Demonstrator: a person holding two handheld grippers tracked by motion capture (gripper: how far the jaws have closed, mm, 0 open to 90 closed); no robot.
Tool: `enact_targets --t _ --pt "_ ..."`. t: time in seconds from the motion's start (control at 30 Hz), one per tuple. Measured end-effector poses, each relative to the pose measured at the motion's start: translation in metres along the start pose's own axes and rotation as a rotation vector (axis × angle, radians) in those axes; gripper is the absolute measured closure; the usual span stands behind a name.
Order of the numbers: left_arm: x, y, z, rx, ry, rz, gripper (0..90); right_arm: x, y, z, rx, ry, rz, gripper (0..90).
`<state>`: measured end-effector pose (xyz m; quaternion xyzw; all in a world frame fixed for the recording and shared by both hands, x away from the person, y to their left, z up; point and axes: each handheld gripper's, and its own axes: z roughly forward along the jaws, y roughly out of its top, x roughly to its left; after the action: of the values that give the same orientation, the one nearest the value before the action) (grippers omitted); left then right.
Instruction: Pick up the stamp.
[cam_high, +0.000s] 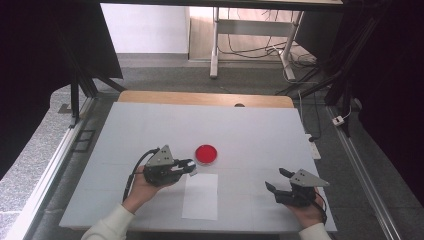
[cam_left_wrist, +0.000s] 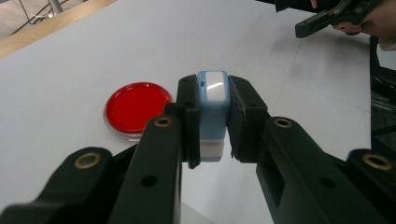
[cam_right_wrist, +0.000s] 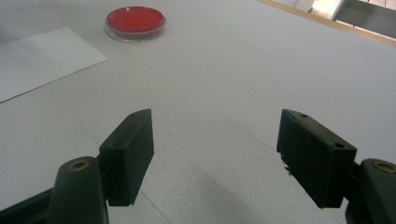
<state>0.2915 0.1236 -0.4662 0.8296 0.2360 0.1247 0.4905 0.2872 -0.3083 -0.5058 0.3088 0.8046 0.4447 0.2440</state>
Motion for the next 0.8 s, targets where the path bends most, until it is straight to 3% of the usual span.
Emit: enact_targets --t 0.27,0.8 --pt "-0.004 0.007 0.008 -0.001 -0.018 0.014 75.2 0.0 0.0 0.0 -0.009 0.006 0.015 27.1" --pt "0.0 0.014 0.013 -0.023 -0.022 0.001 75.1 0.0 -0.001 0.0 -0.002 0.0 0.012 27.1"
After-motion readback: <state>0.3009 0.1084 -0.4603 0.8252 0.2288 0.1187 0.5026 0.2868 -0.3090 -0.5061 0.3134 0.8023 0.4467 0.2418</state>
